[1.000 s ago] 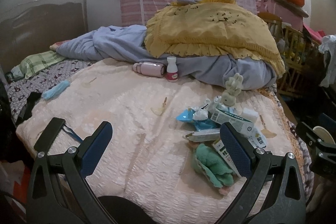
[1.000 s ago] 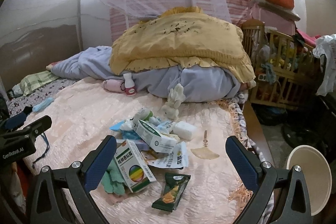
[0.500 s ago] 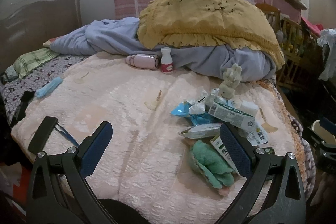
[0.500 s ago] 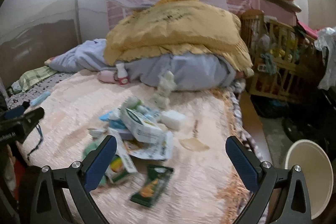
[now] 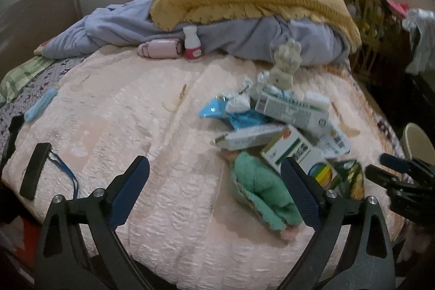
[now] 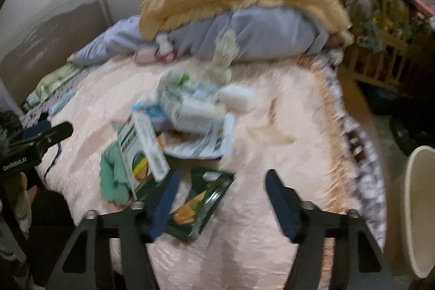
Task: Collect trash
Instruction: 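Grasp the green snack packet with the right gripper while the left gripper grasps the green cloth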
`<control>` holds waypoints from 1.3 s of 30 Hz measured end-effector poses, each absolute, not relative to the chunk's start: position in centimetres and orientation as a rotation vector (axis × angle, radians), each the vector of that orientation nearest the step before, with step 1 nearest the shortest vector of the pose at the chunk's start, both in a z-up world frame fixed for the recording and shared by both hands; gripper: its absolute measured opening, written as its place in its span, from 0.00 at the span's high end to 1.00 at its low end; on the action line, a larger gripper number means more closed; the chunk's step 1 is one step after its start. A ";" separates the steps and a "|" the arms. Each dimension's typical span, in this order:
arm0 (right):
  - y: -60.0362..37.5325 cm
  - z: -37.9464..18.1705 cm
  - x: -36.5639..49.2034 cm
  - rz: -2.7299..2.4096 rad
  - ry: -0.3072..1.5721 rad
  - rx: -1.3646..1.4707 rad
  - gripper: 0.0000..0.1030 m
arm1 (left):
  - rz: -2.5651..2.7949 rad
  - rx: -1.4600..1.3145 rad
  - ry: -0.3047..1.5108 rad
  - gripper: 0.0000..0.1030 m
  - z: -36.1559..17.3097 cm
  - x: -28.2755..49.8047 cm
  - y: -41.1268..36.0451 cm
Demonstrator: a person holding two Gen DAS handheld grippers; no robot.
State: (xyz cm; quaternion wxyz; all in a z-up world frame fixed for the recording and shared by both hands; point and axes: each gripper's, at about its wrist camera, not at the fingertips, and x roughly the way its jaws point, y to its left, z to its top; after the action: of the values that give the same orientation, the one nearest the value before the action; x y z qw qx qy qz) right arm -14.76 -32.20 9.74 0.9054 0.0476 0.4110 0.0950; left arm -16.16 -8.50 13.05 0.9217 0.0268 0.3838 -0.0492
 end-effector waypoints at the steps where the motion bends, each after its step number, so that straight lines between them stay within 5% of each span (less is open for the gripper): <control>1: -31.8 9.1 -14.5 0.208 0.871 0.096 0.51 | -0.098 0.062 0.802 0.07 12.6 -16.1 -8.5; 5: -31.0 6.2 -13.3 0.253 0.956 0.120 0.78 | -0.109 0.040 0.865 0.07 10.9 -15.9 -8.0; 13: -33.5 7.1 -13.9 0.249 0.902 0.161 0.83 | -0.155 -0.045 0.993 0.08 7.1 -13.7 -9.0; 15: -33.7 7.1 -13.9 0.252 0.905 0.165 0.83 | -0.174 -0.066 1.007 0.18 6.5 -13.0 -9.5; 18: -33.8 7.0 -14.0 0.259 0.912 0.172 0.83 | -0.292 -0.168 1.055 0.52 5.4 -12.0 -10.2; 24: -33.4 5.5 -13.0 0.277 0.971 0.180 0.77 | -0.307 -0.122 1.046 0.71 5.7 -12.4 -11.2; 25: -33.4 5.3 -13.0 0.281 0.970 0.185 0.76 | -0.306 -0.126 1.045 0.88 6.0 -12.6 -10.9; 39: -34.1 9.7 -15.3 0.308 0.833 0.186 0.84 | -0.319 -0.138 0.985 0.91 10.4 -15.8 -8.0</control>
State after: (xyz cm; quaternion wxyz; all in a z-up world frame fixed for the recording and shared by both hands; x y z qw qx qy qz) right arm -15.33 -34.14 9.74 0.8989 0.0900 0.4022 0.1486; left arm -15.85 -7.95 10.45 0.8667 -0.0660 0.4703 -0.1524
